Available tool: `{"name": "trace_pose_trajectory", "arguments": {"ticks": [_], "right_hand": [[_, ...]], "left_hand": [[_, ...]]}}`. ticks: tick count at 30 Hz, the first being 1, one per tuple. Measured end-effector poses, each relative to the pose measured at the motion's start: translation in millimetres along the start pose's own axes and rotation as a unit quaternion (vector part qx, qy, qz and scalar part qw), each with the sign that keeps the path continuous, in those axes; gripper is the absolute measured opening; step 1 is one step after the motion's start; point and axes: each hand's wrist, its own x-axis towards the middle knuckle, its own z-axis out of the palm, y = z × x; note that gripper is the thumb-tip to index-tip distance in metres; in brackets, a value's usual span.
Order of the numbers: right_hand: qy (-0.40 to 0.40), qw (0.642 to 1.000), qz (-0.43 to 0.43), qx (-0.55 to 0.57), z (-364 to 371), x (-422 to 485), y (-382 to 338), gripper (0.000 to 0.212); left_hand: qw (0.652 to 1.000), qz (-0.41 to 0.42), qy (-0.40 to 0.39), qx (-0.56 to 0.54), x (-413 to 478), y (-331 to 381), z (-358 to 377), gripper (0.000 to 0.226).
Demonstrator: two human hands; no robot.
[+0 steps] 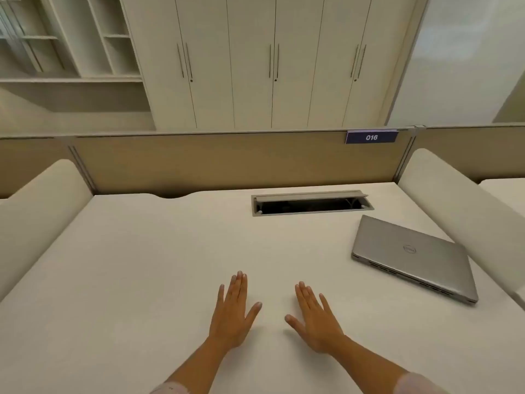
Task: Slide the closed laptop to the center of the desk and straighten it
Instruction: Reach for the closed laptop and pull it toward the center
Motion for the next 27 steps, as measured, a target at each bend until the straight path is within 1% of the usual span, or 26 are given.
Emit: {"name": "trace_pose_trajectory", "arguments": {"ticks": [1, 4, 7, 13, 27], "right_hand": [[-0.004, 1.0, -0.008, -0.001, 6.4, -2.8, 0.8, 0.088], [-0.035, 0.999, -0.027, -0.018, 20.7, -12.9, 6.7, 0.087], [-0.007, 0.999, -0.037, -0.028, 32.4, -21.8, 8.8, 0.083], [0.039, 0.998, -0.035, -0.025, 37.9, -26.7, 7.5, 0.079], [0.052, 0.998, -0.024, 0.018, 34.9, -29.6, 5.0, 0.077]], "left_hand": [[1.0, 0.004, 0.001, 0.008, -4.6, -0.6, 4.0, 0.077], [0.999, -0.008, -0.035, 0.014, -16.6, -0.9, 18.1, 0.076], [0.997, -0.011, -0.07, 0.018, -33.0, 2.3, 34.4, 0.075], [0.999, -0.025, -0.043, 0.009, -45.4, 4.4, 43.3, 0.075], [0.998, -0.027, -0.052, 0.001, -41.9, 0.6, 44.6, 0.076]]}}
